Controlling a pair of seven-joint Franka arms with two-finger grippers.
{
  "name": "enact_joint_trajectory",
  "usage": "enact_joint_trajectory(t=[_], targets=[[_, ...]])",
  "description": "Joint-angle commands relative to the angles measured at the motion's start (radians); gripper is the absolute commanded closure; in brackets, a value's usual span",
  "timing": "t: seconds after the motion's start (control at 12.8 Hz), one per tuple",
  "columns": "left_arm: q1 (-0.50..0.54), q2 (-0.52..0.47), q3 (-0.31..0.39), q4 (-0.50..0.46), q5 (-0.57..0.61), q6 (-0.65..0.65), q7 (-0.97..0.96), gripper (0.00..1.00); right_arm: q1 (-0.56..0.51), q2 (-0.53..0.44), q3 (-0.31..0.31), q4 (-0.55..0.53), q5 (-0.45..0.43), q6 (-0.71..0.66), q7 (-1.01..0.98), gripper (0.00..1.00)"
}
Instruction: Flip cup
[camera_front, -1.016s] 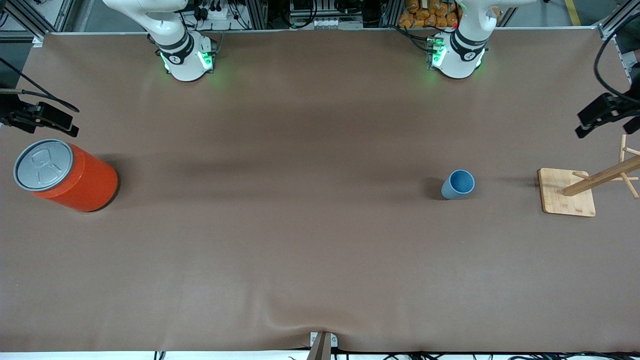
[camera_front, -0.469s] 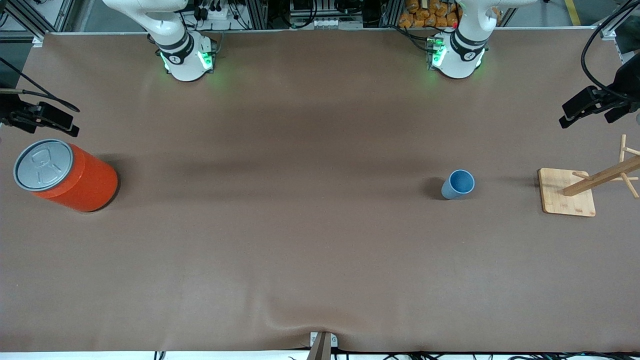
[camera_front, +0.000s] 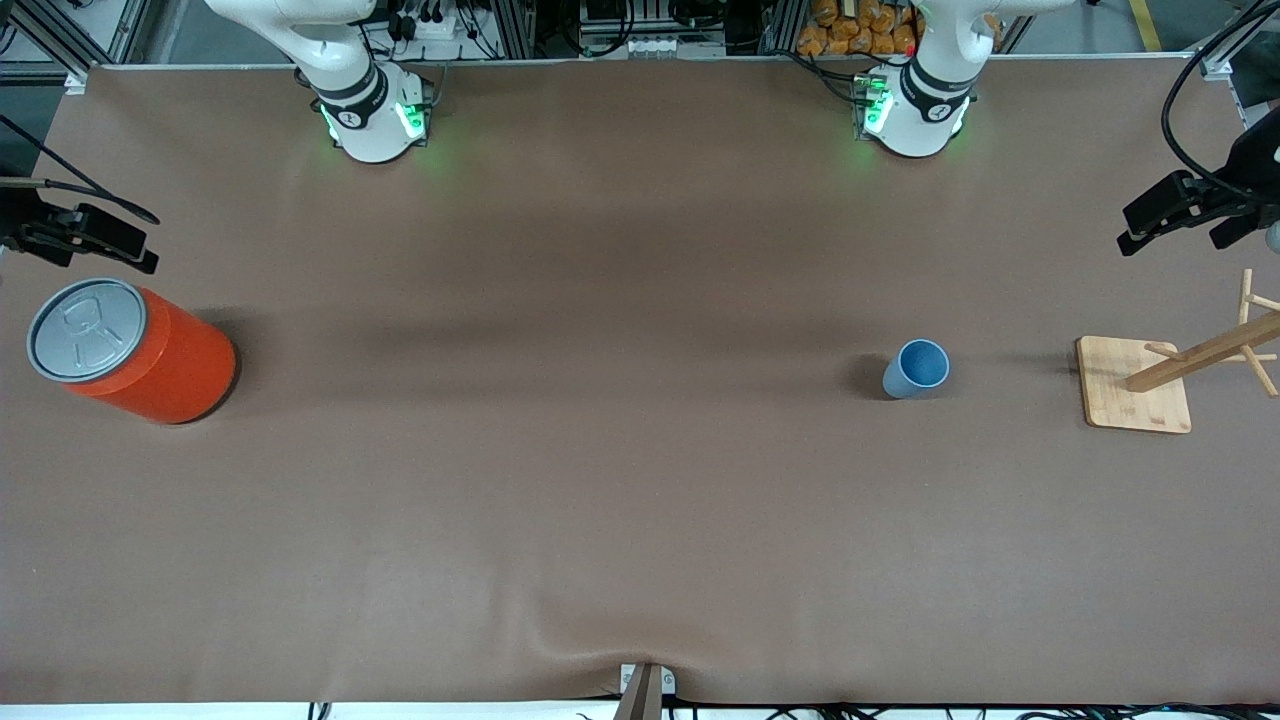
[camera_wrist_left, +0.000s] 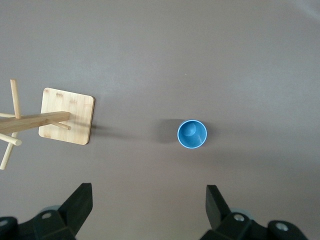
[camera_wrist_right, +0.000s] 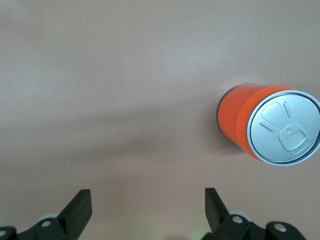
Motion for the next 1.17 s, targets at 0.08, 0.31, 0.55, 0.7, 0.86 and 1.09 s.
enact_joint_trajectory(t=[0.08, 0.31, 0.55, 0.7, 0.86, 1.09], targets=[[0.004, 0.005, 0.000, 0.010, -0.013, -0.014, -0.012, 0.00, -0.007, -0.001, 0.007, 0.012, 0.000, -0.013, 0.011, 0.00], [0.003, 0.008, -0.002, 0.013, -0.012, -0.012, -0.002, 0.00, -0.007, -0.001, 0.006, 0.014, 0.000, -0.013, 0.011, 0.00], [0.003, 0.010, -0.003, 0.012, -0.015, -0.023, 0.010, 0.00, -0.006, -0.001, 0.006, 0.014, 0.000, -0.013, 0.011, 0.00], [0.003, 0.010, -0.003, 0.012, -0.015, -0.025, 0.027, 0.00, -0.004, 0.001, 0.007, 0.012, 0.002, -0.015, 0.011, 0.00], [0.003, 0.010, -0.003, 0.012, -0.016, -0.046, 0.030, 0.00, 0.003, 0.001, 0.007, 0.009, 0.000, -0.013, 0.011, 0.00], [0.003, 0.010, -0.003, 0.010, -0.018, -0.052, 0.034, 0.00, -0.001, 0.001, 0.007, 0.012, 0.000, -0.013, 0.011, 0.00]])
